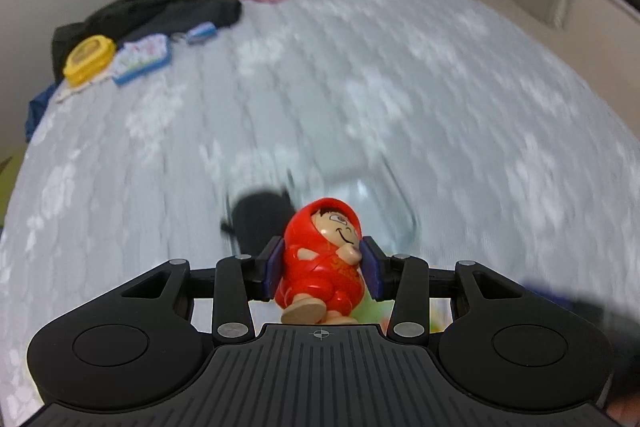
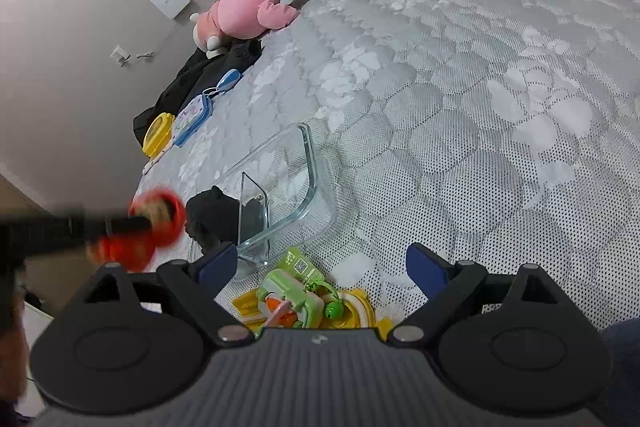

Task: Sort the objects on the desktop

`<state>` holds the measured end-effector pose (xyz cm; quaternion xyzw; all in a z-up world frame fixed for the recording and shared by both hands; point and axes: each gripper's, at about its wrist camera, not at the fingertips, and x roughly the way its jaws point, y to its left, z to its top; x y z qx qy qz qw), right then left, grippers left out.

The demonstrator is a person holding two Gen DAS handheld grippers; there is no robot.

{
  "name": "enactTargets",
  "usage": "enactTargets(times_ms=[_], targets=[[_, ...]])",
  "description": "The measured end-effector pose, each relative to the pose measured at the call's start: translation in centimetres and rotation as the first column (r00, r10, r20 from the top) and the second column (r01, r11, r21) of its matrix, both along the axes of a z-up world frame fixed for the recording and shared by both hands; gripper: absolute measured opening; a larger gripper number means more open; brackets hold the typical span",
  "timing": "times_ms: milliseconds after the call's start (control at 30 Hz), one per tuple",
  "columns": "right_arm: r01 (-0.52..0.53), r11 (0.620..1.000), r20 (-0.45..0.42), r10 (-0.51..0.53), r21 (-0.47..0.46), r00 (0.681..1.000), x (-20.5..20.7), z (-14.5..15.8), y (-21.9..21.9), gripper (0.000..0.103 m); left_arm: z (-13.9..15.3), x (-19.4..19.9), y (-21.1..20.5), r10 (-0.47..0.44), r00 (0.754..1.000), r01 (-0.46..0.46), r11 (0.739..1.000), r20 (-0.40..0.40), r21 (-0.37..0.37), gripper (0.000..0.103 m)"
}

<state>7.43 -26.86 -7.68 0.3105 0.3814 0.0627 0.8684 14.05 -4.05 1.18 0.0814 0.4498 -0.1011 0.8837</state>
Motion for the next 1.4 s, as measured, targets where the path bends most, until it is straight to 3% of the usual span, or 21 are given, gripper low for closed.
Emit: enactTargets(times_ms=[267,533,600,833,1100,1200,1300,1367,1400], targets=[[-0.031,0.999,-0.025,0.032,0.010,0.999,0.6,-0.5,0.2,0.093,-4.0,7.1,-3.9,0.061,0.997,-0.062,0.998,0.050,0.013,0.045],[-0.055,0.998,-0.058,0.057,0.034,0.997,1.4,-1.3,0.0,0.093,-8.7,9.8,-5.3,0.115,0.993,-0.115,0.993,-0.021,0.023,0.045],[-0.057,0.998,-0.062,0.059,0.040,0.996,1.5,-1.4,0.0,0.094,-9.2,9.7,-5.1,0.122,0.991,-0.122,0.992,-0.048,-0.008,0.045],[-0.041,0.998,-0.078,0.044,0.042,0.996,1.6,-1.7,0.0,0.095,-7.6,7.2,-4.6,0.087,0.996,-0.087,0.995,-0.022,-0.041,0.045],[-0.042,0.997,-0.064,0.038,-0.065,0.997,1.5,-1.6,1.2,0.095,-6.0,3.5,-2.4,0.068,0.997,-0.070,0.991,-0.020,-0.110,0.051],[-0.036,0.994,-0.056,0.030,-0.103,0.998,1.4,-1.5,1.7,0.094,-5.5,2.0,0.2,0.125,0.992,-0.121,0.978,0.012,-0.168,0.055],[-0.054,0.988,-0.014,0.053,-0.143,0.999,1.0,-0.9,2.1,0.083,-6.1,0.4,3.6,0.208,0.977,-0.195,0.956,0.036,-0.220,0.060],[-0.091,0.984,0.009,0.093,-0.154,0.996,1.3,0.0,2.7,0.059,-7.4,-0.4,5.3,0.229,0.973,-0.217,0.947,0.025,-0.235,0.060],[-0.109,0.981,0.020,0.114,-0.160,0.993,1.5,0.5,3.0,0.057,-8.3,-0.8,6.0,0.233,0.972,-0.222,0.944,0.018,-0.244,0.060]])
